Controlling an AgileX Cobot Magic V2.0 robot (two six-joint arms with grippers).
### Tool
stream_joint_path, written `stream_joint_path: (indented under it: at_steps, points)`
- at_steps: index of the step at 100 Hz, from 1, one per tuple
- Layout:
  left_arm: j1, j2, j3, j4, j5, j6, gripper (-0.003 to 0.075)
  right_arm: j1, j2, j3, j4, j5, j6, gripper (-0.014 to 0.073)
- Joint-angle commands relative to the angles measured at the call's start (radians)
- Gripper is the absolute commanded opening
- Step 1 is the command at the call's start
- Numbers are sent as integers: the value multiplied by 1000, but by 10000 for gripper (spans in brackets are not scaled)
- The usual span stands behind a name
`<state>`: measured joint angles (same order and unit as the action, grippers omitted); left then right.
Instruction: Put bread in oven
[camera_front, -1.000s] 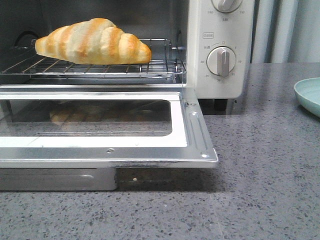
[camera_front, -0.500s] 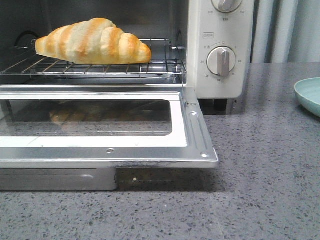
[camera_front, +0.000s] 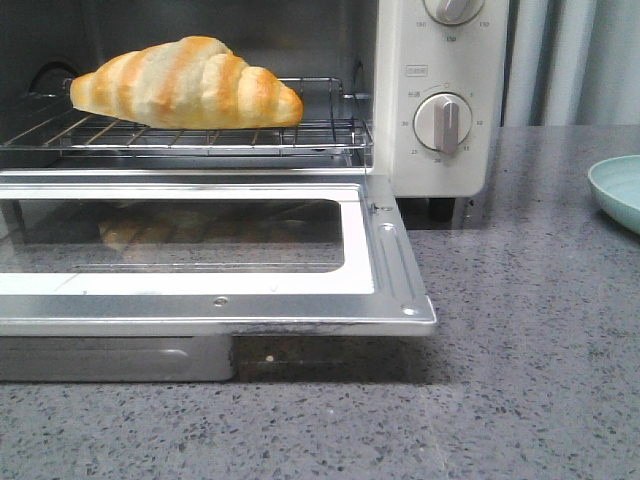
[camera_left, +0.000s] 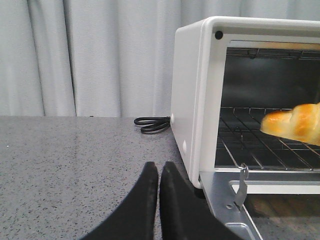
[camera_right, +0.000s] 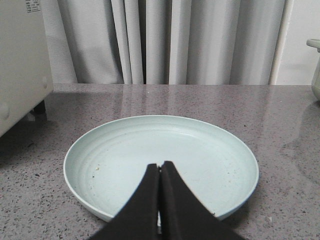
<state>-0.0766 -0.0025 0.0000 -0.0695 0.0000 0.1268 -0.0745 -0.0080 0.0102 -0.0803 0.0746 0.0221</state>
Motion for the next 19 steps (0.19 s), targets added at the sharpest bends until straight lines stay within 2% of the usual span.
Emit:
stream_joint_path:
  at_steps: [1, 19]
  points:
    - [5, -30, 23, 1, -71, -7, -21, 3, -21, 13, -2, -85, -9, -69]
    - [5, -30, 23, 1, -71, -7, -21, 3, -21, 13, -2, -85, -9, -69]
